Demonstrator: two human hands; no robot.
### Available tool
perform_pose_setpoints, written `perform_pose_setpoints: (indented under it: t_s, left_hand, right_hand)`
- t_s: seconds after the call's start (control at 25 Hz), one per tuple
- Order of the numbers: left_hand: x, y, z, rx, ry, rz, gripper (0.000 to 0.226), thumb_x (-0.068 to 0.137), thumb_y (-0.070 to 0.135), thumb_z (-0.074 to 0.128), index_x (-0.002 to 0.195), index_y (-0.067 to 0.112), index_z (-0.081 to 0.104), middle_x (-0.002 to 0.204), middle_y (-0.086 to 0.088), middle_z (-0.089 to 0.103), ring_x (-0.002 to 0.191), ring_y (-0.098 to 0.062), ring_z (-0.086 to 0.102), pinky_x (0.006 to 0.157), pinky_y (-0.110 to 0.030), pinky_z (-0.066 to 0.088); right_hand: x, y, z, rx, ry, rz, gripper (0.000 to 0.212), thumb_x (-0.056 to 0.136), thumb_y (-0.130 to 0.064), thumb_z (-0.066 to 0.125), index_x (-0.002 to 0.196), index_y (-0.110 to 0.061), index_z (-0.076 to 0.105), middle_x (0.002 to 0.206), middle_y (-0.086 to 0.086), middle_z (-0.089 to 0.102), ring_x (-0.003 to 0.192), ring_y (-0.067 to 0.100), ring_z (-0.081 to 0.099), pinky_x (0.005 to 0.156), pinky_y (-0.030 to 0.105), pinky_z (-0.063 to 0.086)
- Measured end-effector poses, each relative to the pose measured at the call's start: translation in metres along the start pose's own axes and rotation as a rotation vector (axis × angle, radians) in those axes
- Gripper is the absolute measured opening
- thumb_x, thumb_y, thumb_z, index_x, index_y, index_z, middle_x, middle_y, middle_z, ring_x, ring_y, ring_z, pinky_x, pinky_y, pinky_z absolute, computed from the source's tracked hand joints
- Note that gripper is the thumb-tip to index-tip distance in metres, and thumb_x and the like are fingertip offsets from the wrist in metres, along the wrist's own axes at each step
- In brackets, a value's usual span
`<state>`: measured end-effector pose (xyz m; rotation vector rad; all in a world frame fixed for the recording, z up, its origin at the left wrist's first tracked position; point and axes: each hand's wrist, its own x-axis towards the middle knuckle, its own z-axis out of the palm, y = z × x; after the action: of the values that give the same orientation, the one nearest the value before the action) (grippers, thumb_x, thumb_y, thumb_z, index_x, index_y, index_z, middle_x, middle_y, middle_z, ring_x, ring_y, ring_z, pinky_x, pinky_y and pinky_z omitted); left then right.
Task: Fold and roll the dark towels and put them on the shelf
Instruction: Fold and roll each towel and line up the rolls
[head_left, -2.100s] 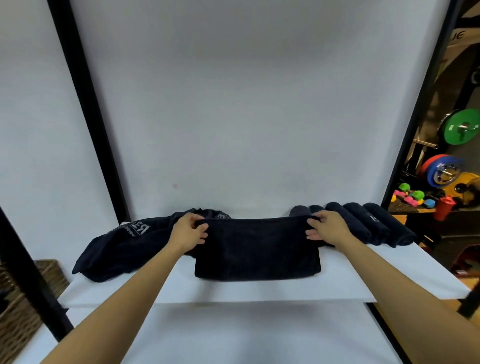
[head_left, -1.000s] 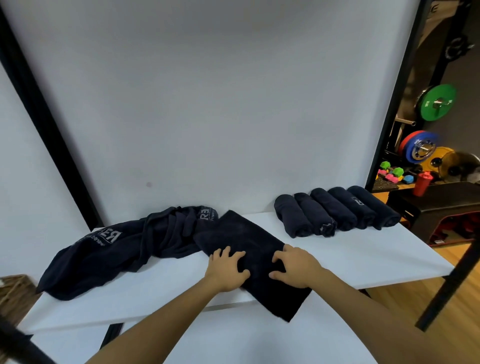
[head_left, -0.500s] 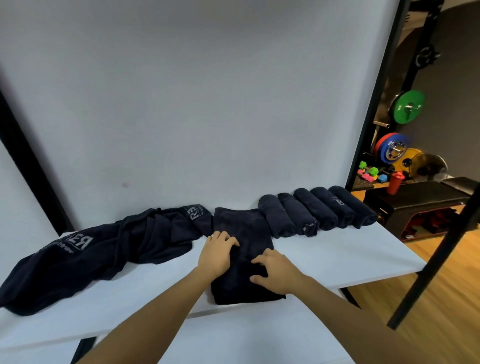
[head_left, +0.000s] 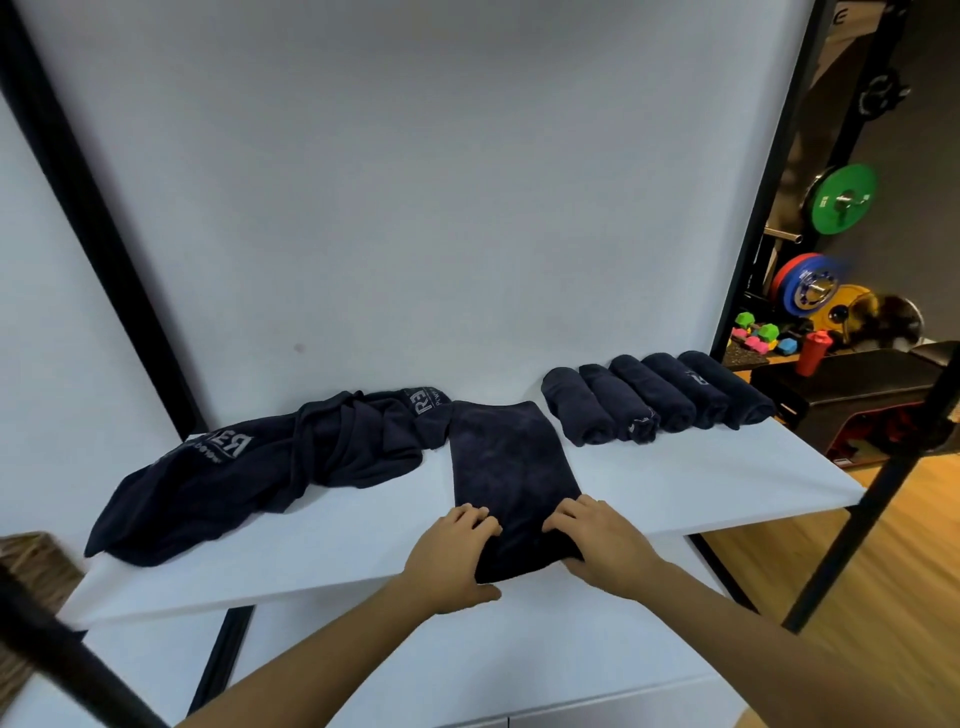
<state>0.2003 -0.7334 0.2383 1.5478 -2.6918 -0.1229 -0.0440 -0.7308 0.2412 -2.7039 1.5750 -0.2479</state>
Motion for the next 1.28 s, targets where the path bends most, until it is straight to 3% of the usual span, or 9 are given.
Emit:
perform_pose_setpoints:
  t_s: [0.12, 0.24, 0.36, 0.48, 0.6, 0.72, 0.84, 1.08, 1.28]
  left_hand:
    - [-0.002, -0.001, -0.004, -0.032, 0.095, 0.016, 0.037, 0.086, 0.036, 0.061, 0.119, 0.023, 0.051, 0.122, 0.005, 0.055, 0.114, -0.018, 0.05, 0.085, -0.028, 0.046]
    - [-0.002, -0.004, -0.018, -0.057, 0.153, 0.012, 0.02, 0.088, 0.035, 0.052, 0.102, 0.02, 0.052, 0.094, 0.0, 0.063, 0.082, -0.02, 0.055, 0.066, -0.029, 0.04]
    - [0.003, -0.007, -0.044, -0.16, 0.313, -0.052, 0.019, 0.087, 0.041, 0.053, 0.098, 0.026, 0.056, 0.081, 0.003, 0.058, 0.072, -0.015, 0.052, 0.062, -0.029, 0.039]
    - [0.013, -0.011, -0.071, -0.239, 0.388, -0.093, 0.015, 0.089, 0.039, 0.056, 0.099, 0.029, 0.06, 0.077, 0.008, 0.06, 0.07, -0.012, 0.055, 0.063, -0.03, 0.045]
    - [0.034, -0.025, -0.096, -0.605, 0.331, -0.144, 0.008, 0.096, 0.026, 0.055, 0.102, 0.024, 0.059, 0.075, 0.004, 0.068, 0.055, -0.012, 0.066, 0.057, -0.026, 0.051]
    - [0.075, -0.036, -0.128, -0.964, 0.253, -0.276, 0.005, 0.1, 0.018, 0.053, 0.1, 0.015, 0.057, 0.095, -0.018, 0.07, 0.076, -0.029, 0.074, 0.069, -0.042, 0.061]
    - [0.118, -0.042, -0.169, -1.092, 0.396, -0.297, 0.01, 0.097, 0.01, 0.054, 0.09, 0.016, 0.056, 0.105, -0.02, 0.068, 0.097, -0.035, 0.069, 0.089, -0.05, 0.056]
    - [0.13, -0.035, -0.248, -1.12, 0.719, -0.178, 0.014, 0.093, 0.009, 0.061, 0.086, 0.021, 0.06, 0.09, 0.003, 0.066, 0.091, -0.021, 0.065, 0.087, -0.033, 0.056]
    - [0.069, -0.024, -0.189, -1.069, 0.638, -0.137, 0.017, 0.092, 0.005, 0.059, 0.084, 0.019, 0.059, 0.08, 0.009, 0.064, 0.072, -0.006, 0.059, 0.066, -0.015, 0.045]
  right_hand:
    - [-0.004, -0.006, -0.005, -0.003, 0.042, 0.039, 0.037, 0.088, -0.017, 0.053, 0.124, -0.022, 0.06, 0.117, -0.005, 0.062, 0.105, 0.02, 0.055, 0.09, 0.03, 0.044]
    - [-0.006, -0.009, -0.01, -0.012, 0.111, 0.089, 0.034, 0.088, -0.028, 0.048, 0.12, -0.022, 0.059, 0.108, -0.005, 0.063, 0.096, 0.019, 0.055, 0.085, 0.031, 0.041]
    - [-0.003, -0.011, -0.016, -0.118, 0.067, 0.112, 0.051, 0.075, -0.052, 0.051, 0.119, -0.026, 0.054, 0.109, -0.009, 0.057, 0.098, 0.018, 0.051, 0.082, 0.03, 0.039]
    - [0.011, -0.014, -0.034, 0.001, 0.136, 0.314, 0.022, 0.086, -0.035, 0.059, 0.106, -0.024, 0.06, 0.096, -0.005, 0.063, 0.089, 0.022, 0.06, 0.07, 0.029, 0.043]
    - [0.038, -0.004, -0.073, 0.233, 0.209, 0.556, 0.012, 0.086, -0.035, 0.065, 0.085, -0.024, 0.062, 0.077, -0.004, 0.064, 0.07, 0.02, 0.062, 0.058, 0.03, 0.049]
    - [0.08, 0.01, -0.119, 0.641, 0.109, 0.566, 0.015, 0.085, -0.022, 0.069, 0.08, -0.018, 0.056, 0.08, -0.005, 0.06, 0.076, 0.023, 0.063, 0.054, 0.026, 0.052]
    - [0.119, 0.025, -0.162, 1.249, 0.241, 0.591, 0.009, 0.098, -0.01, 0.054, 0.099, -0.012, 0.063, 0.109, 0.016, 0.066, 0.098, 0.03, 0.065, 0.083, 0.046, 0.059]
    - [0.139, 0.032, -0.235, 1.245, 0.534, 0.298, 0.027, 0.097, -0.002, 0.05, 0.101, -0.024, 0.066, 0.105, 0.004, 0.065, 0.096, 0.018, 0.062, 0.095, 0.037, 0.053]
    - [0.095, 0.02, -0.181, 1.114, 0.421, 0.366, 0.017, 0.094, -0.011, 0.052, 0.099, -0.015, 0.068, 0.099, 0.009, 0.069, 0.095, 0.026, 0.066, 0.093, 0.042, 0.055]
